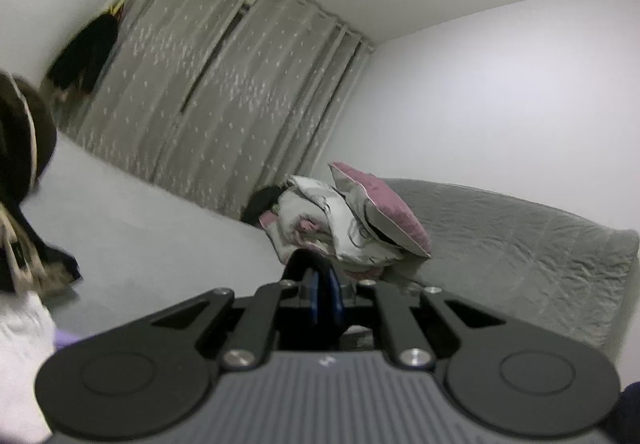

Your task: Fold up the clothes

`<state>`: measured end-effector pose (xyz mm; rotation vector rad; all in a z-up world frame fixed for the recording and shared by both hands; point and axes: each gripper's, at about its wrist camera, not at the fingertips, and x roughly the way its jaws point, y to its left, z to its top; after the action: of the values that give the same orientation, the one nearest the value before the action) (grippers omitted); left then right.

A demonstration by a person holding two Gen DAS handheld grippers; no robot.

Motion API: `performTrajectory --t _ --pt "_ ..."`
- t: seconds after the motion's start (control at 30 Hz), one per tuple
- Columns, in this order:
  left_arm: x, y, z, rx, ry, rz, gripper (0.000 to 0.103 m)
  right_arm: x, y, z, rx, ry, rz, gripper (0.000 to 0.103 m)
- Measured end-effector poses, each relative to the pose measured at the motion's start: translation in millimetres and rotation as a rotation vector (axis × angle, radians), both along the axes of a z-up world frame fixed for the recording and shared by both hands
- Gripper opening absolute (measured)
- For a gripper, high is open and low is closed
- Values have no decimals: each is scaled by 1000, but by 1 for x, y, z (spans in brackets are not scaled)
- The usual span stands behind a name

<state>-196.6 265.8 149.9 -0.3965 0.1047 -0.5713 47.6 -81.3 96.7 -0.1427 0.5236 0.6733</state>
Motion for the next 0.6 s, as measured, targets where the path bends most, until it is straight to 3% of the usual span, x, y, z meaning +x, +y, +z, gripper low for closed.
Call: performTrajectory --t 0.1,0.17,0.23,0.3,0.4,0.47,0.53,0.57,0.6 --pt "4 17 5 -34 -25 40 6 -40 -45 67 -10 -308 -186 6" --pt "11 27 8 -62 -22 73 6 -62 -83 102 20 -411 -298 6" --pt "27 23 6 -33 24 109 6 -77 -117 123 62 -457 -381 6" --pt "53 5 -5 66 134 132 6 -81 -144 122 90 -447 -448 6" --pt "93 -22 -21 215 298 165 6 -68 -175 81 98 -297 -537 6" --pt "120 -40 -33 318 415 187 6 -47 -182 30 77 -144 -570 6" --pt "149 -57 -68 458 661 203 7 -17 -191 -16 -28 83 -617 6" --pt "152 -55 -79 464 727 202 7 -12 -194 -28 -60 138 -628 6" --pt "156 -53 -90 469 793 201 7 -15 -200 -28 -62 138 -632 6"
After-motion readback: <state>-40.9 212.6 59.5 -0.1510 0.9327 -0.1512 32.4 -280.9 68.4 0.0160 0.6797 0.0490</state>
